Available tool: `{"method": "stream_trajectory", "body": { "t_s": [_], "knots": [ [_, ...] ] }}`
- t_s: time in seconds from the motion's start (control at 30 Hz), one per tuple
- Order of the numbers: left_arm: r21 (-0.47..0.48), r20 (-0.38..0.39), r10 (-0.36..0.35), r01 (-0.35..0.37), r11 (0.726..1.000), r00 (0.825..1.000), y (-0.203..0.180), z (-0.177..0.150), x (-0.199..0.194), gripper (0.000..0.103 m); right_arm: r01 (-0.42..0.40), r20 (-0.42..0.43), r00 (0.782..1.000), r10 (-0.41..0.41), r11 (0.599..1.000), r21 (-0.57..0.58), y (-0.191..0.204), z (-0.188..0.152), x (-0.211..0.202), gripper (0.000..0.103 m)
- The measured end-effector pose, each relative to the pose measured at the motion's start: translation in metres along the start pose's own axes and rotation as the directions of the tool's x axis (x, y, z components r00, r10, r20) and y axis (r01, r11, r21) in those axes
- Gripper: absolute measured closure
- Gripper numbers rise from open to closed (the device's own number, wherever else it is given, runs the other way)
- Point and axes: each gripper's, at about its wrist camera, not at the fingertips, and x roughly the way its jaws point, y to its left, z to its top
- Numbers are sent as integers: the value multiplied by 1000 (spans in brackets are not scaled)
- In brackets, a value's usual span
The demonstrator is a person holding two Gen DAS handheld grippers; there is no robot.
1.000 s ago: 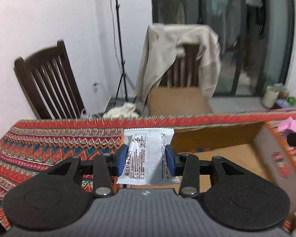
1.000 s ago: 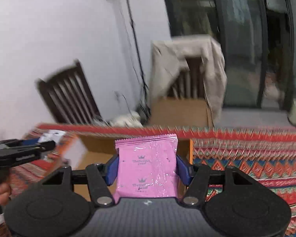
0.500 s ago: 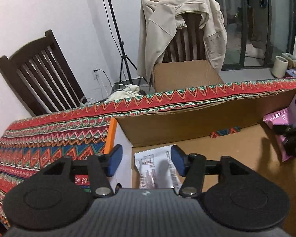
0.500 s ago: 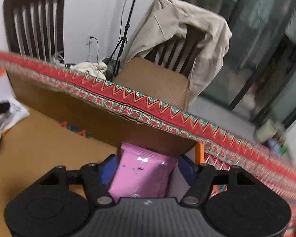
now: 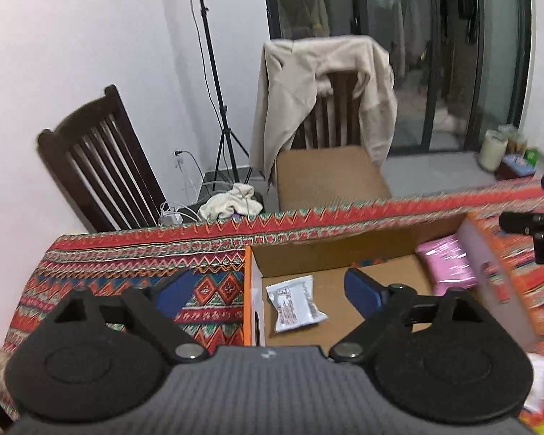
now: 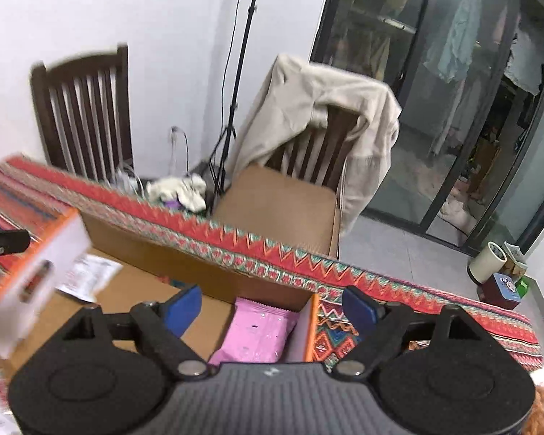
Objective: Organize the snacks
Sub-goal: 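Lift both tools out of the box and back toward the snack pile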
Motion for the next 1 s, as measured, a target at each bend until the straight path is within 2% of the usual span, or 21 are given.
{"method": "stream_trajectory", "body": {
  "t_s": [0.13,0.3,0.43,0.57,0.73,0.9,1.0],
  "knots": [
    [-24,56,-29,31,999,998,9,4,-76,6,-47,58,997,45,998,35,-12,4,-78,18],
    [-27,132,-65,69,997,989,14,-6,-171,2,-65,165,984,63,998,5,-17,5,-192,12],
    [-20,206,-114,121,992,972,14,-20,-243,0,-64,217,974,68,998,-26,-18,-5,-272,4],
    [4,277,-166,172,985,946,12,-43,-305,0,-101,248,963,106,994,-32,-19,-25,-340,3],
    [13,317,-179,185,983,931,7,-88,-357,0,-171,296,940,170,985,-23,-23,-64,-414,1],
    [7,352,-199,210,978,915,7,-148,-388,0,-207,316,927,200,978,-13,-23,-123,-460,0],
    [7,366,-213,226,974,906,5,-189,-397,0,-267,350,899,264,963,-40,-17,-168,-477,0]
  ]
}}
